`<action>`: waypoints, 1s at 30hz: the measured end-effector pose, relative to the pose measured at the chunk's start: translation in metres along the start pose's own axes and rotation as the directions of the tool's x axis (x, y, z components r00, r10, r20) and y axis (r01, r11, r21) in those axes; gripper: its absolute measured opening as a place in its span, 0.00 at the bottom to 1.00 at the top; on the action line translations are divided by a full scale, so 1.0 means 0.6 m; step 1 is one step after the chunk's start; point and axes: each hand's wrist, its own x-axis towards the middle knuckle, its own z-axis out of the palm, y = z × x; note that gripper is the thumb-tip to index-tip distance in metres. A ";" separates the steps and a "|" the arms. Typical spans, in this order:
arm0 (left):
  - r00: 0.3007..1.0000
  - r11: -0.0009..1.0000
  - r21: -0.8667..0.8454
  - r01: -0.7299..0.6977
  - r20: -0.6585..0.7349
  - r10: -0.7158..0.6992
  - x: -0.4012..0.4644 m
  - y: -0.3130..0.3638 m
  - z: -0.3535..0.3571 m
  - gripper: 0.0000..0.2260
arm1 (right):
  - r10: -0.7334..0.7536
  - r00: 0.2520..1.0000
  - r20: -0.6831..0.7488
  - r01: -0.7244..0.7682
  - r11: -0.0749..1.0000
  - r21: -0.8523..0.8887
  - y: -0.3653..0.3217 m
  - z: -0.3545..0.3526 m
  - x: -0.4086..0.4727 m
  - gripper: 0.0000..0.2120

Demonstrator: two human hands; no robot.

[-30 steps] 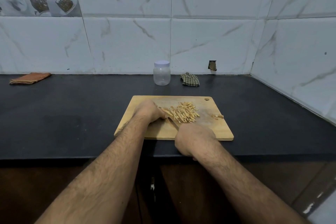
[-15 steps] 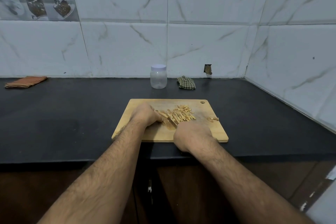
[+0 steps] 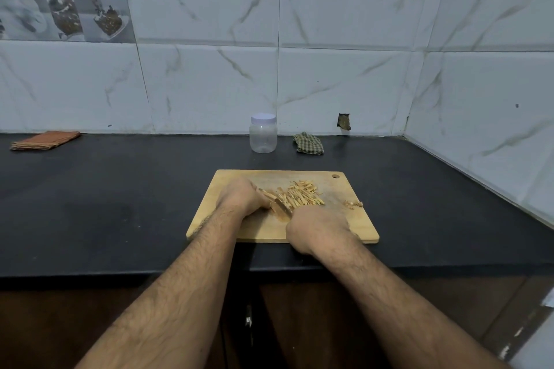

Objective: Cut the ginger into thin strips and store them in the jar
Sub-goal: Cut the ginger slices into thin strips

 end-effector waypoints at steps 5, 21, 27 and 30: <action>1.000 1.000 0.011 0.003 -0.005 -0.003 -0.002 0.002 -0.001 0.10 | 0.003 1.000 -0.017 -0.003 0.999 0.032 0.000 -0.011 0.003 0.14; 1.000 1.000 0.013 -0.015 -0.013 0.016 -0.007 0.000 -0.004 0.08 | 0.011 0.999 -0.032 -0.010 1.000 0.019 0.005 -0.007 0.018 0.14; 0.992 0.993 -0.007 -0.118 -0.047 0.117 -0.011 -0.014 0.004 0.05 | 0.012 0.999 -0.034 -0.010 0.999 0.046 0.012 0.003 0.017 0.14; 0.974 0.979 0.024 -0.204 -0.100 0.205 -0.016 -0.026 0.011 0.07 | 0.043 0.997 -0.067 -0.036 0.994 0.099 0.026 -0.008 0.016 0.14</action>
